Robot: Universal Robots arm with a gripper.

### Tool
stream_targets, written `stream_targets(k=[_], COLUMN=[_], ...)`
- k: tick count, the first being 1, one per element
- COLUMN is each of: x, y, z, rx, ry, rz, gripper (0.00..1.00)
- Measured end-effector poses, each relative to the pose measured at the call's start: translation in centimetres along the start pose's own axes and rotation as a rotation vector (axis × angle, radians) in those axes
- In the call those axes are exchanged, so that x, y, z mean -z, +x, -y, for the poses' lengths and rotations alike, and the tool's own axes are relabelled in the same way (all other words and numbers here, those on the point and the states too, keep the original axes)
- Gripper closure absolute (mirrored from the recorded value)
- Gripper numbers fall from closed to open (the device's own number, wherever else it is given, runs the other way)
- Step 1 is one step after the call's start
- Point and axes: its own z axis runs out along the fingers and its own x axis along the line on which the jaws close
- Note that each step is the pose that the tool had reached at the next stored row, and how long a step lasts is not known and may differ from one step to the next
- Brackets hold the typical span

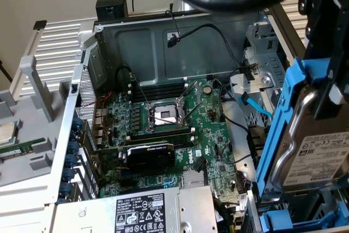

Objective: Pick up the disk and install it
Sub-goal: 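Insert the disk into the insertion slot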

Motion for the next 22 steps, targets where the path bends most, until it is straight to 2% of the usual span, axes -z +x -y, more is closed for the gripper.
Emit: stream_targets(k=[22], x=[-0.87], y=[0.04], z=[0.11], rx=[0.002], ry=[-0.0001], rz=[-0.0033], gripper=[0.64])
